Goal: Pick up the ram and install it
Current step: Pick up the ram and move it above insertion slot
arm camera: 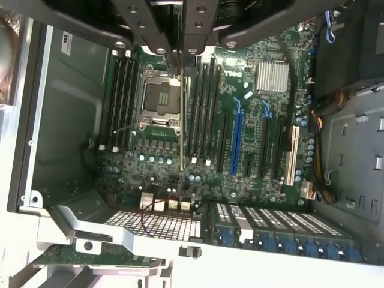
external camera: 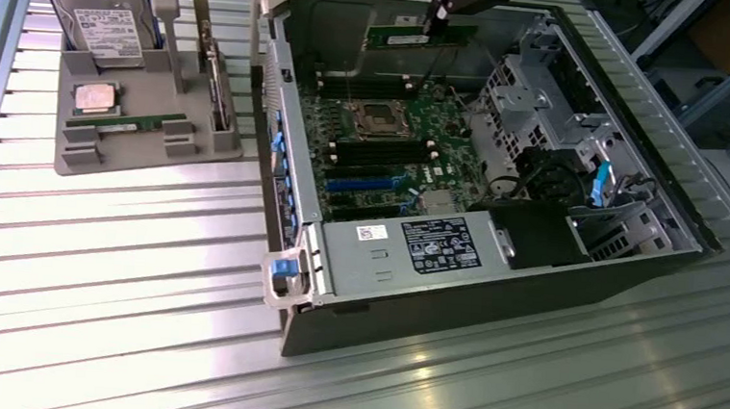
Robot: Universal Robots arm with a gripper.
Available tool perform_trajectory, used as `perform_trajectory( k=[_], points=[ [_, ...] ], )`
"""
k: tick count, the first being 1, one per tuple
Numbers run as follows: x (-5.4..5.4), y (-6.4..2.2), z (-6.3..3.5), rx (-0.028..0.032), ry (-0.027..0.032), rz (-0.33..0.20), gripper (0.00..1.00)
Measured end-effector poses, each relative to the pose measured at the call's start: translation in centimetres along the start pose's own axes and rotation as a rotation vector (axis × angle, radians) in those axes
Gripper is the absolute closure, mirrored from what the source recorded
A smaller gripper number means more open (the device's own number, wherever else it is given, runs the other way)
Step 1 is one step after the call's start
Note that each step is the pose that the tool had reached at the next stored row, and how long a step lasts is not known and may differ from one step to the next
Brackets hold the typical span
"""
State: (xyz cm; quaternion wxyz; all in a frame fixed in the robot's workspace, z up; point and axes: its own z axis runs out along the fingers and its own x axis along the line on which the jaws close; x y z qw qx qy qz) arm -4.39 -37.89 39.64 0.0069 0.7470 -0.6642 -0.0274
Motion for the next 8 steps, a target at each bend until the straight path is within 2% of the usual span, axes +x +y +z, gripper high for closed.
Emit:
perform_trajectory(
  k=[5,8],
  points=[
    [0.1,-0.63,-0.03,0.0000,0.0002,0.000,0.88],
    [0.2,-1.53,-0.08,0.0000,0.0003,0.000,0.88]
  ],
)
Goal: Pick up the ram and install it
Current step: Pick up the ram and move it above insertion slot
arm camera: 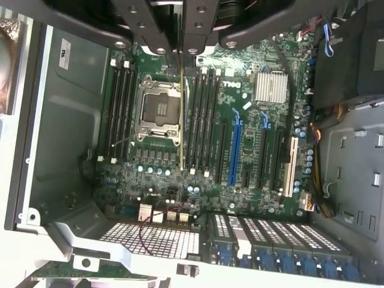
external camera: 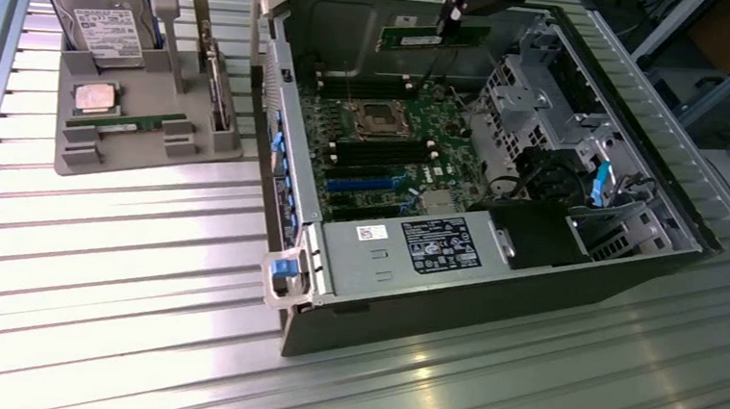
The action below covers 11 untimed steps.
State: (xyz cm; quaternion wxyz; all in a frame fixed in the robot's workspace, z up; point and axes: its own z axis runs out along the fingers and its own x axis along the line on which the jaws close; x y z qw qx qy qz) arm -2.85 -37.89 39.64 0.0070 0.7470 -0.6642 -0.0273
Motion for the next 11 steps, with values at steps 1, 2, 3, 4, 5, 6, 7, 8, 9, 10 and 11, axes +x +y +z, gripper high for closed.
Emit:
perform_trajectory(
  k=[1,2,3,4,5,6,7,8,9,10,11],
  points=[
    [0.0,-0.18,-0.01,0.0000,0.0000,0.000,0.88],
    [0.1,-0.46,-0.02,0.0000,0.0001,0.000,0.88],
    [0.1,-0.72,-0.03,0.0000,0.0001,0.000,0.88],
    [0.1,-1.08,-0.05,0.0000,0.0002,0.000,0.88],
    [0.2,-1.35,-0.07,-0.0001,0.0003,0.000,0.88],
    [0.2,-1.55,-0.08,-0.0001,0.0004,0.000,0.88],
    [0.2,-1.77,-0.09,-0.0001,0.0005,0.000,0.88],
    [0.2,-1.93,-0.09,-0.0001,0.0006,0.000,0.88],
    [0.2,-2.10,-0.10,-0.0001,0.0007,0.000,0.88],
    [0.3,-2.46,-0.12,-0.0001,0.0007,0.000,0.88],
    [0.3,-2.69,-0.13,-0.0001,0.0007,0.000,0.88]
  ],
)
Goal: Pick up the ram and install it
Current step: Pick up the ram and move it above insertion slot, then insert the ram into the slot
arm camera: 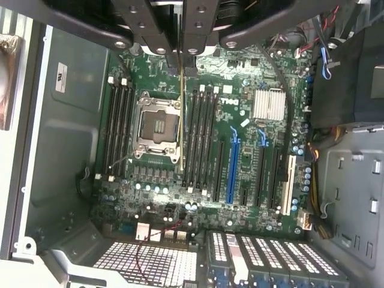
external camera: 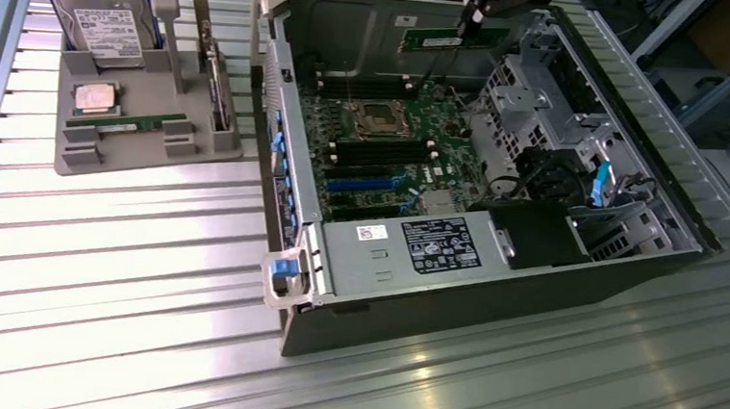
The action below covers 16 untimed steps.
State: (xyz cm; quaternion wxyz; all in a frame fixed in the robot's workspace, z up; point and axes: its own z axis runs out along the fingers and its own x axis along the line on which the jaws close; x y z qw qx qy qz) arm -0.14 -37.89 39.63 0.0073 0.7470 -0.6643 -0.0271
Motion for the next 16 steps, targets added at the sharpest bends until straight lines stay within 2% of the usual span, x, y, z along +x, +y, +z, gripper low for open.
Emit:
perform_trajectory(
  k=[2,3,8,16],
  points=[
    [0.0,-0.25,-0.01,0.0000,0.0001,0.000,0.88],
    [0.1,-0.79,-0.05,-0.0001,0.0004,0.000,0.88],
    [0.3,-2.15,-0.11,-0.0001,0.0005,0.000,0.88],
    [0.3,-2.28,-0.12,-0.0001,0.0006,0.000,0.88]
  ],
)
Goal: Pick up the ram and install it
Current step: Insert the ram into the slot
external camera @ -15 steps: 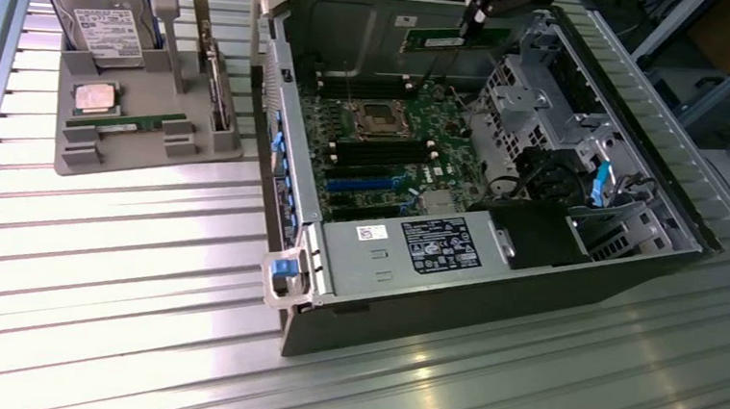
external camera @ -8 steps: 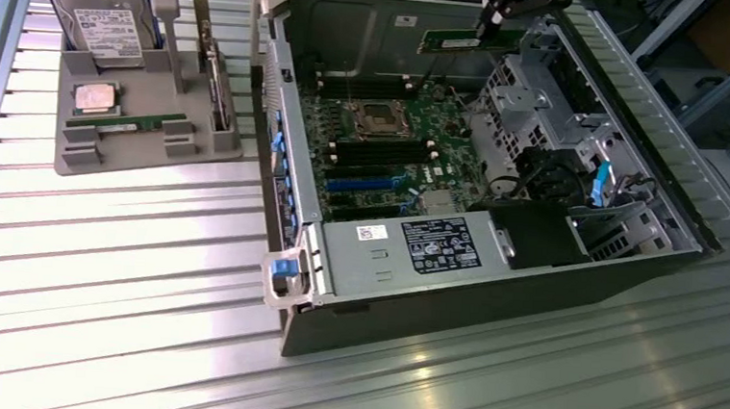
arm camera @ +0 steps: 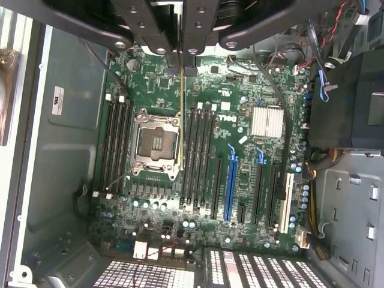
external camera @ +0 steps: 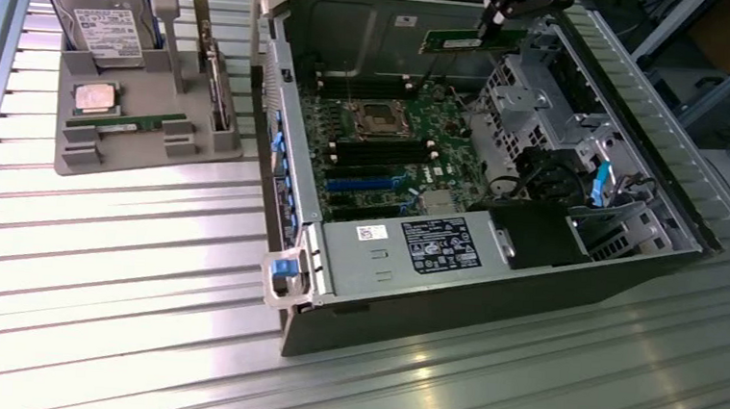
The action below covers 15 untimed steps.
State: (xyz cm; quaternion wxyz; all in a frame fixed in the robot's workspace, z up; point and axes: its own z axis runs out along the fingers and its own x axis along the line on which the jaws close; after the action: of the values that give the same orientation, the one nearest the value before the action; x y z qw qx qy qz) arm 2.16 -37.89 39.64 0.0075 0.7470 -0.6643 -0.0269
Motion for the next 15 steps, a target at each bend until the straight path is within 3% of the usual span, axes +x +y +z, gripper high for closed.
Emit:
perform_trajectory(
  k=[15],
  points=[
    [-0.05,0.69,0.88,0.0000,0.0000,0.000,0.88]
  ],
)
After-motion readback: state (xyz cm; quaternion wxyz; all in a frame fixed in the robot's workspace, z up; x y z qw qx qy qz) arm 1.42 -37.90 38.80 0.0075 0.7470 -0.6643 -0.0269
